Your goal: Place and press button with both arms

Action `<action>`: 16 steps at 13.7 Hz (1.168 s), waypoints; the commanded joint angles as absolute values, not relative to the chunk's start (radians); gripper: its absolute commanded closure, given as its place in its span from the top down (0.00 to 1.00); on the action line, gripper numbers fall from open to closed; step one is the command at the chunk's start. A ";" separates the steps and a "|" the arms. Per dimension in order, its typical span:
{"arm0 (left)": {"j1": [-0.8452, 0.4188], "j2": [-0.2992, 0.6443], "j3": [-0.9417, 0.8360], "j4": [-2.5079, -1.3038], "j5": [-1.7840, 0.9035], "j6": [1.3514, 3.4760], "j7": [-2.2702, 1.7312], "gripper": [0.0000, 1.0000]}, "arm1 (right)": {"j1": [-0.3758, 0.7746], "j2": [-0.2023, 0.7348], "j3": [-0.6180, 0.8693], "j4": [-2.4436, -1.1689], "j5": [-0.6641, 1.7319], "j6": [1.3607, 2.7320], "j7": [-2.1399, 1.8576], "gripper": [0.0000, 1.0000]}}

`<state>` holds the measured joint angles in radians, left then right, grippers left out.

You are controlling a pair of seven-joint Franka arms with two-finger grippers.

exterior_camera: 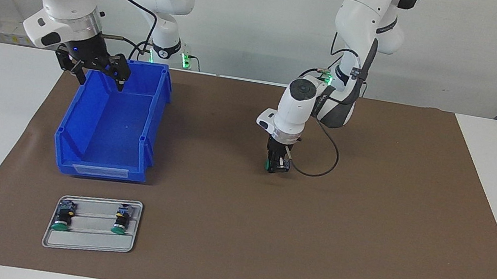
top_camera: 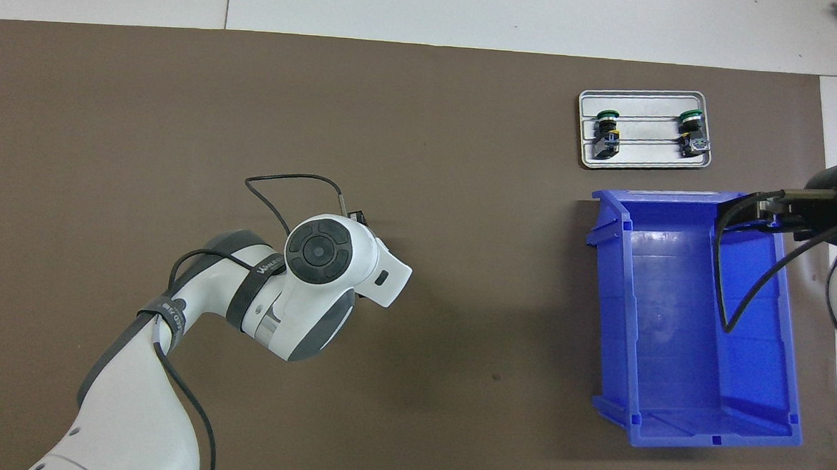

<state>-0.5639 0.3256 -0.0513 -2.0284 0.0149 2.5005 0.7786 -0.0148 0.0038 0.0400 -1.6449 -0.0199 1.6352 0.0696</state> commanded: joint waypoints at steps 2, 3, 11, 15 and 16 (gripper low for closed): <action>-0.516 0.330 -0.054 -1.933 0.017 2.433 0.741 0.05 | -0.018 -0.012 0.041 -1.661 -0.012 1.638 0.049 1.00; -0.488 0.325 -0.055 -1.895 0.000 2.387 0.745 0.05 | -0.018 -0.012 0.041 -1.661 -0.012 1.638 0.049 1.00; -0.206 0.266 -0.058 -1.759 -0.499 2.056 1.107 0.03 | -0.018 -0.012 0.041 -1.661 -0.012 1.638 0.049 1.00; -0.066 0.223 -0.058 -1.843 -0.688 1.980 1.323 0.03 | -0.018 -0.012 0.041 -1.661 -0.012 1.638 0.049 1.00; -0.045 0.191 -0.057 -1.908 -0.748 1.993 1.400 0.03 | -0.018 -0.012 0.041 -1.661 -0.012 1.638 0.049 1.00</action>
